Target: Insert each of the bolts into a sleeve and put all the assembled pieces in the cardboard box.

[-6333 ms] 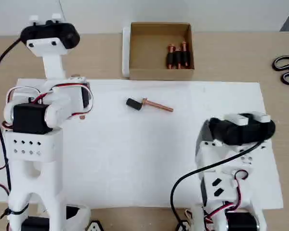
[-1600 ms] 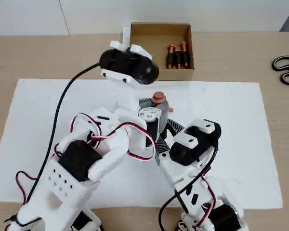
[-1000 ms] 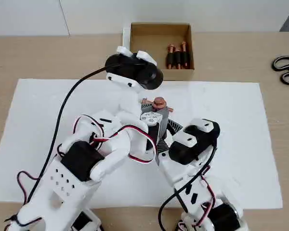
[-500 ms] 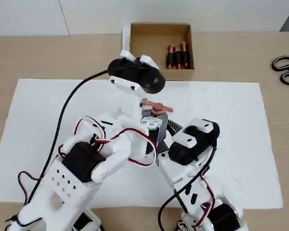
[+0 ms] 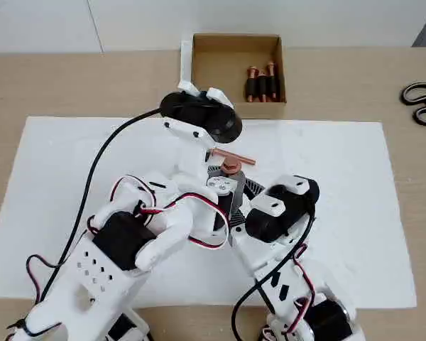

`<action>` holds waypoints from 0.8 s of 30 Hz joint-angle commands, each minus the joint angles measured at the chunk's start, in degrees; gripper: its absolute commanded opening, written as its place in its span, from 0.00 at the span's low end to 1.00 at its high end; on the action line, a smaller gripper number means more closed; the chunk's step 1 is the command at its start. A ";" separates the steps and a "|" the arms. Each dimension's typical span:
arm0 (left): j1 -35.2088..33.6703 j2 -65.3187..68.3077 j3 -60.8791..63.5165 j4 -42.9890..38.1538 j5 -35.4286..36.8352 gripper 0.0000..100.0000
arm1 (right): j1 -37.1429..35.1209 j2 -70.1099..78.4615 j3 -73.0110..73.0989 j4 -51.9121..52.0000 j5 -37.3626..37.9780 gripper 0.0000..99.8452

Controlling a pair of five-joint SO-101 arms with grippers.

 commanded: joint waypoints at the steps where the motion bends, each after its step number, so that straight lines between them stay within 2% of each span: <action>1: -0.26 0.00 0.31 3.16 -0.35 0.07 | 0.31 -0.75 -1.49 -1.63 0.44 0.00; 4: -0.26 -0.09 -1.10 5.19 -0.18 0.17 | 0.31 -0.75 -1.49 -1.71 0.44 0.00; 7: -0.62 -0.09 -3.12 6.15 0.88 0.21 | 0.31 -0.75 -1.49 -1.71 0.44 0.00; 15: -0.88 -0.09 -8.04 6.07 0.88 0.21 | 0.31 -0.75 -1.49 -1.71 0.44 0.00; 24: -9.41 -0.70 -14.02 6.15 0.88 0.21 | 0.31 -0.75 -1.49 -1.71 0.53 0.00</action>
